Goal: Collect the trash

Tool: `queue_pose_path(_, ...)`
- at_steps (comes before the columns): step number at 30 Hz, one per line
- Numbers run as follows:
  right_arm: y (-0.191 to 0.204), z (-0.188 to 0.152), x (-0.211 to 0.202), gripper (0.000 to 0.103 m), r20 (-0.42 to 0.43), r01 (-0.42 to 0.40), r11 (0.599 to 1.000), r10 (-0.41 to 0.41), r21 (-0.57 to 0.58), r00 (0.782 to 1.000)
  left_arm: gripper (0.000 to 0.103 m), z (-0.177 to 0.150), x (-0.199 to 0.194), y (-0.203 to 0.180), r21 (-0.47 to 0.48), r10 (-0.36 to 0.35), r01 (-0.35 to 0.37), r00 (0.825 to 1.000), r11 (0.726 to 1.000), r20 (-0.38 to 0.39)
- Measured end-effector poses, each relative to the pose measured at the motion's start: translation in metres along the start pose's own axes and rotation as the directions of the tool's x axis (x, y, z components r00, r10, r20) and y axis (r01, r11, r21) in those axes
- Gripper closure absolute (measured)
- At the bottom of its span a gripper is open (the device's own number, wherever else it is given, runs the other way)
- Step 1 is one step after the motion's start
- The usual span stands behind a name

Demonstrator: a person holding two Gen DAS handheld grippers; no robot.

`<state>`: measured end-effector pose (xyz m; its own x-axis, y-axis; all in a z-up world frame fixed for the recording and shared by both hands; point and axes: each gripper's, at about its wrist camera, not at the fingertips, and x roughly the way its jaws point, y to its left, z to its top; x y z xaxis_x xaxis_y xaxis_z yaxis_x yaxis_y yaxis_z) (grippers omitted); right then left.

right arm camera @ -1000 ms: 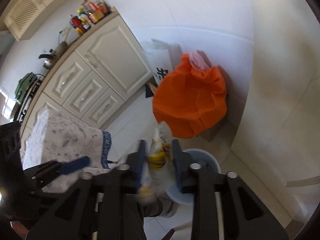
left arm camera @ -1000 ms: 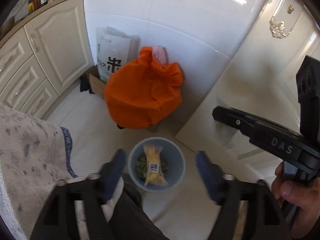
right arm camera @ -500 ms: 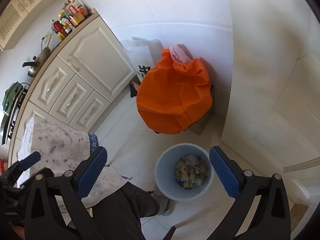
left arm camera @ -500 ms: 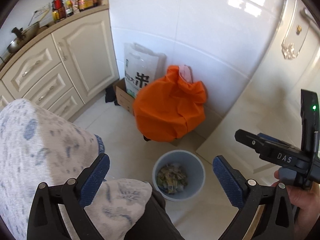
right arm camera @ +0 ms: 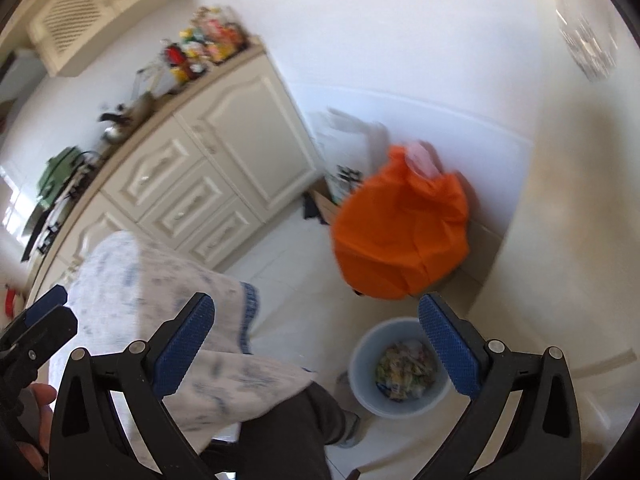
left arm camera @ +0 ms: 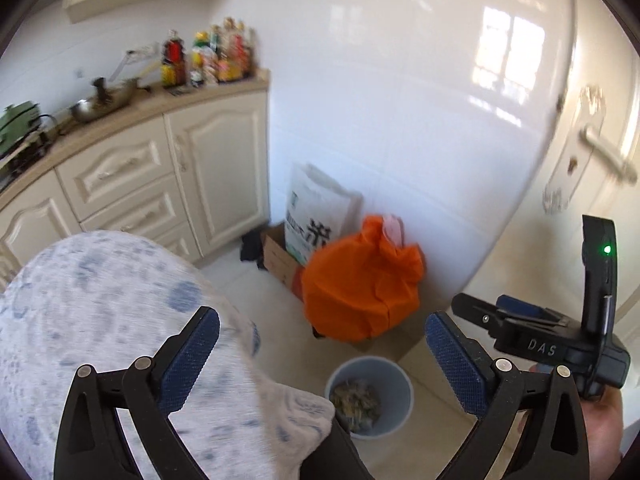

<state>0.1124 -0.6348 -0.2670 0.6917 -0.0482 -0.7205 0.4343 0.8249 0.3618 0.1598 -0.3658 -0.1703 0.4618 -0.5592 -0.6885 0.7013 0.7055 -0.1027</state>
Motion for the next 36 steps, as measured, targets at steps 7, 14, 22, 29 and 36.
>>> queue_pose_path(7, 0.099, 0.012, -0.02, 0.0, 0.04, -0.096, 0.985, 0.102, -0.142, 0.994, 0.001, -0.02, -0.091, 0.068, -0.105, 0.126, -0.112, 0.983, 0.988, 0.134)
queue_pose_path(14, 0.202, 0.002, -0.045, 0.0, 0.059, -0.185, 0.941, 0.209, -0.284, 0.976, 0.001, -0.056, -0.18, 0.134, -0.241, 0.307, -0.251, 0.923, 0.938, 0.231)
queue_pose_path(22, 0.302, -0.029, -0.073, 0.0, 0.077, -0.225, 0.862, 0.289, -0.455, 0.954, 0.001, -0.101, -0.264, 0.173, -0.339, 0.514, -0.425, 0.823, 0.839, 0.24)
queue_pose_path(29, 0.364, -0.055, -0.1, 0.0, 0.113, -0.231, 0.795, 0.35, -0.561, 0.93, 0.001, -0.133, -0.307, 0.166, -0.397, 0.645, -0.53, 0.722, 0.749, 0.252)
queue_pose_path(36, 0.387, -0.068, -0.112, 0.0, 0.104, -0.255, 0.77, 0.383, -0.586, 0.918, 0.001, -0.139, -0.321, 0.137, -0.439, 0.679, -0.544, 0.689, 0.715, 0.253)
